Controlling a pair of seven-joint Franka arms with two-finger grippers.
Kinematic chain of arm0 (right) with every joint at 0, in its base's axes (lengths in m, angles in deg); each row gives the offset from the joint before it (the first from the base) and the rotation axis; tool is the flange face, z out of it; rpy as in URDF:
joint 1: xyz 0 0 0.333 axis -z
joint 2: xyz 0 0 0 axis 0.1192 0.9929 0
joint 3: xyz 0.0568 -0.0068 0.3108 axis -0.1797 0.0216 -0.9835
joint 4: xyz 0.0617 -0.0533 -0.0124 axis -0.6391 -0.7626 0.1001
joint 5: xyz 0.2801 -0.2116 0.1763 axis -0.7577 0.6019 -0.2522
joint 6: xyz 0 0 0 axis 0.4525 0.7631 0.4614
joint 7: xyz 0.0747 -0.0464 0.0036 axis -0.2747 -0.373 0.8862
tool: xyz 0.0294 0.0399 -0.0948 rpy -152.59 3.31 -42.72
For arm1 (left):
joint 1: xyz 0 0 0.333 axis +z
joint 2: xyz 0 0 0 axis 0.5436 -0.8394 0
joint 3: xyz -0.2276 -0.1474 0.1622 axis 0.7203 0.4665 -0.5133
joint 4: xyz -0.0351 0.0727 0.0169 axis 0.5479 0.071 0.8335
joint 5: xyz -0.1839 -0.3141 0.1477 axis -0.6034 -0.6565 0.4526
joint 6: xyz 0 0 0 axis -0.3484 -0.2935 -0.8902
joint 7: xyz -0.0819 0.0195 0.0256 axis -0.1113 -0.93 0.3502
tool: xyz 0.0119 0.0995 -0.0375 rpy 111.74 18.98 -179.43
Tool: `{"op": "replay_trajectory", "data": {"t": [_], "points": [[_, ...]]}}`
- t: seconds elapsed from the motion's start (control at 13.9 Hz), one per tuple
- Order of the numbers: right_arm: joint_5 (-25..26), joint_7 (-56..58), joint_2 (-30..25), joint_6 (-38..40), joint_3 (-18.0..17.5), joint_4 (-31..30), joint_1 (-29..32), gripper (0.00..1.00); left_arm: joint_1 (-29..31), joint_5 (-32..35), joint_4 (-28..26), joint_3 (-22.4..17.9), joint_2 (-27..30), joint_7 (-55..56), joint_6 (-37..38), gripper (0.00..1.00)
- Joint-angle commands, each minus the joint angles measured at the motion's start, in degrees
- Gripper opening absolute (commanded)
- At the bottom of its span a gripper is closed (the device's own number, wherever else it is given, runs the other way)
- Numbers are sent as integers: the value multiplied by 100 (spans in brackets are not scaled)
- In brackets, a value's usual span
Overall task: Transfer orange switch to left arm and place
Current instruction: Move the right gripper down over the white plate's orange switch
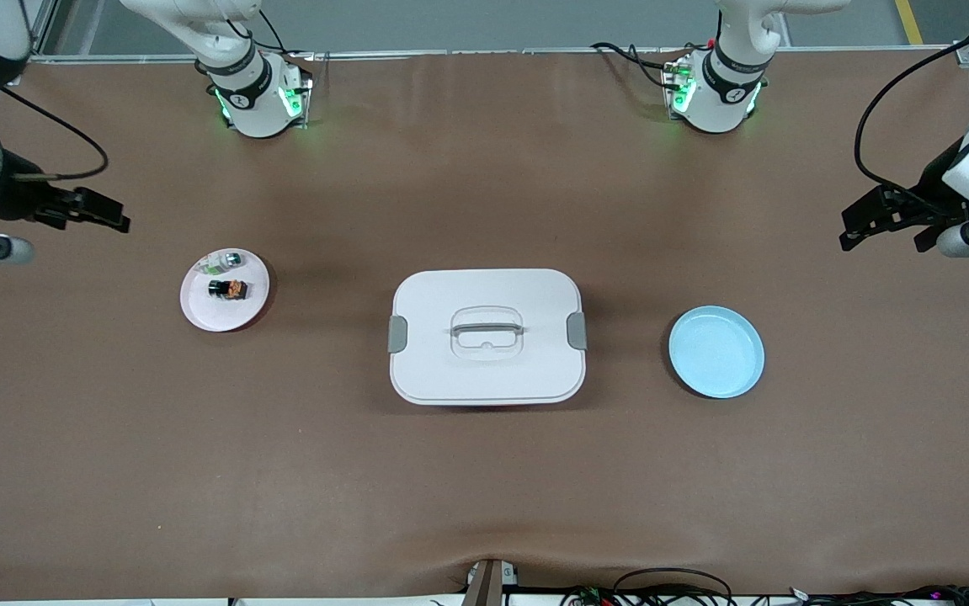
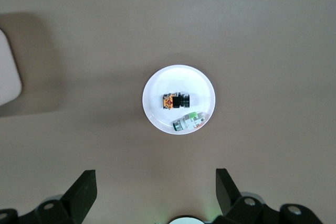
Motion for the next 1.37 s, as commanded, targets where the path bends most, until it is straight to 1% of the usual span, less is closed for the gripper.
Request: {"op": "replay_trajectory", "data": {"t": [0.0,0.14,0.36,0.5,0.72,0.94,1.15,1.29], "points": [[225,-129,-387,-729,13,-1120,-167,100,-19,9,93,113,36,-42,168,100],[225,-242,-387,-1134,13,-1578,-159,100,-19,-9,102,262,44,-25,230,100],[234,-823,-326,-1951,13,-2202,-185,100,-19,-9,102,403,44,-16,230,100],[252,-823,-212,-2111,13,-2283,-168,100,7,-9,102,403,44,-33,239,100],[445,-823,-150,-2532,13,-2660,-176,100,42,-9,102,403,36,-51,239,100],[489,-823,-19,-3331,22,-3187,-159,100,51,8,110,377,18,-60,230,100],[489,-832,350,-3710,22,-3276,-150,100,69,8,146,359,1,-60,230,100],[489,-832,517,-4367,31,-3574,-124,100,78,8,146,351,1,-60,230,100]]}}
